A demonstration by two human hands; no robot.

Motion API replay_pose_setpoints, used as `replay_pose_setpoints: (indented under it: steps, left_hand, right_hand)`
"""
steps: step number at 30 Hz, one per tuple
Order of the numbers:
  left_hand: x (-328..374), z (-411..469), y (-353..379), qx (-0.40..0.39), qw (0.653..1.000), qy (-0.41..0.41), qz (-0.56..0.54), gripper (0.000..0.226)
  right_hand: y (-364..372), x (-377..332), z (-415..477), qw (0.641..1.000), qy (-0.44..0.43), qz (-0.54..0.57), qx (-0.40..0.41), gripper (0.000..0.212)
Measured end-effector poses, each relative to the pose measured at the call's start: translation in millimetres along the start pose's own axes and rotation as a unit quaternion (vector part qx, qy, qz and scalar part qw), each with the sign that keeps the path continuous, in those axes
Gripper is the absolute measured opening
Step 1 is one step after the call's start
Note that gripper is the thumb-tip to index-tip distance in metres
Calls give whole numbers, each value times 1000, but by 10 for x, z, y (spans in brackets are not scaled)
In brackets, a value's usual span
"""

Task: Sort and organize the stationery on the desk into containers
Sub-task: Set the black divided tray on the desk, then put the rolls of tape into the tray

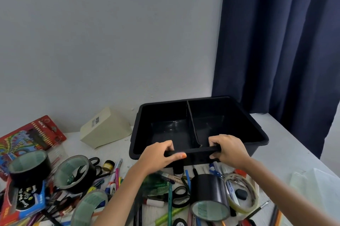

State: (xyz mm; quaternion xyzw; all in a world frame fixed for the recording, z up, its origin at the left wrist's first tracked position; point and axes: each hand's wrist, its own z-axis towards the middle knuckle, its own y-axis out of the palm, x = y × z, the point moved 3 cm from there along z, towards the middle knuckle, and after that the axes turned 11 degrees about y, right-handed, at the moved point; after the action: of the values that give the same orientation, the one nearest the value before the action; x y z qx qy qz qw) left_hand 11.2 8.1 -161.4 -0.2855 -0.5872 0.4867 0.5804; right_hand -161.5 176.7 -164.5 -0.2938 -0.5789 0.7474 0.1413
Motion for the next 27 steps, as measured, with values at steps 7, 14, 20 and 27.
replay_pose_setpoints:
  steps: [7, 14, 20, 27]
  left_hand:
    - [-148, 1, -64, 73, 997, -33, 19, 52]
    - [-68, 3, -69, 68, 993, -29, 93, 54]
    - [163, -52, -84, 158, 975, 14, 153, 26]
    - [610, -339, 8, 278, 954, -7, -112, 13]
  right_hand:
    - [7, -175, 53, 995, 6, 93, -25, 16]
    - [-17, -196, 45, 994, 21, 109, -3, 17]
    - [-114, -214, -45, 948, 44, 314, -24, 30]
    - [-264, -528, -547, 955, 76, 281, 62, 11]
